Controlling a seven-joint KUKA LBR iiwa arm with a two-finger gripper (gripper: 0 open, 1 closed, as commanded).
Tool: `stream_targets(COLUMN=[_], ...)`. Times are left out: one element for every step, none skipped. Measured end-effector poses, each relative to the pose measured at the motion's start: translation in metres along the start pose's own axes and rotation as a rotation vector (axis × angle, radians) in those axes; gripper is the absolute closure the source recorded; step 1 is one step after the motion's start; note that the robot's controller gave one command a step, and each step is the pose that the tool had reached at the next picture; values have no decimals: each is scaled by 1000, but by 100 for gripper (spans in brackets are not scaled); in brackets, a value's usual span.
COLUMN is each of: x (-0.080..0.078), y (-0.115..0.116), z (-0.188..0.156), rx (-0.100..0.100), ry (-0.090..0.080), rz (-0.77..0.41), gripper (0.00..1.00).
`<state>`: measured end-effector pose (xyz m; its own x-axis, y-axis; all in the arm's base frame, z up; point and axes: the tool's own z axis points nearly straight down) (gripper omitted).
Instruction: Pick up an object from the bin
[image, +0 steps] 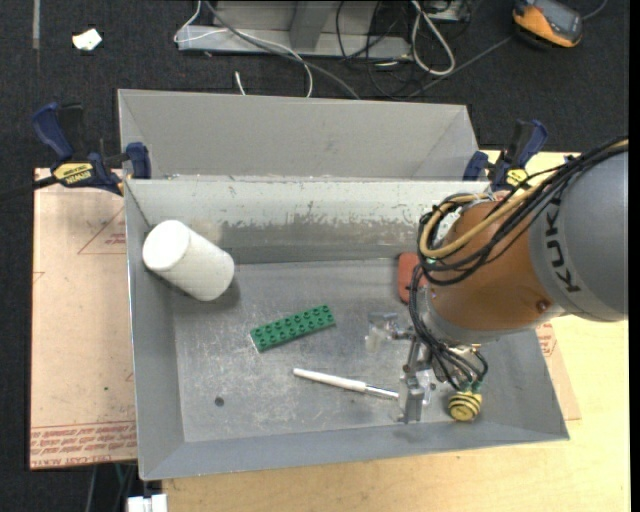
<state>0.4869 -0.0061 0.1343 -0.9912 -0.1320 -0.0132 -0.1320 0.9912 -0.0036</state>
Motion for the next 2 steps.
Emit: stream_targets(x=[4,-12], y=[29,31], z=[23,66], rx=[-6,-1], ry=[16,2], rz=[165,81], gripper=[0,0])
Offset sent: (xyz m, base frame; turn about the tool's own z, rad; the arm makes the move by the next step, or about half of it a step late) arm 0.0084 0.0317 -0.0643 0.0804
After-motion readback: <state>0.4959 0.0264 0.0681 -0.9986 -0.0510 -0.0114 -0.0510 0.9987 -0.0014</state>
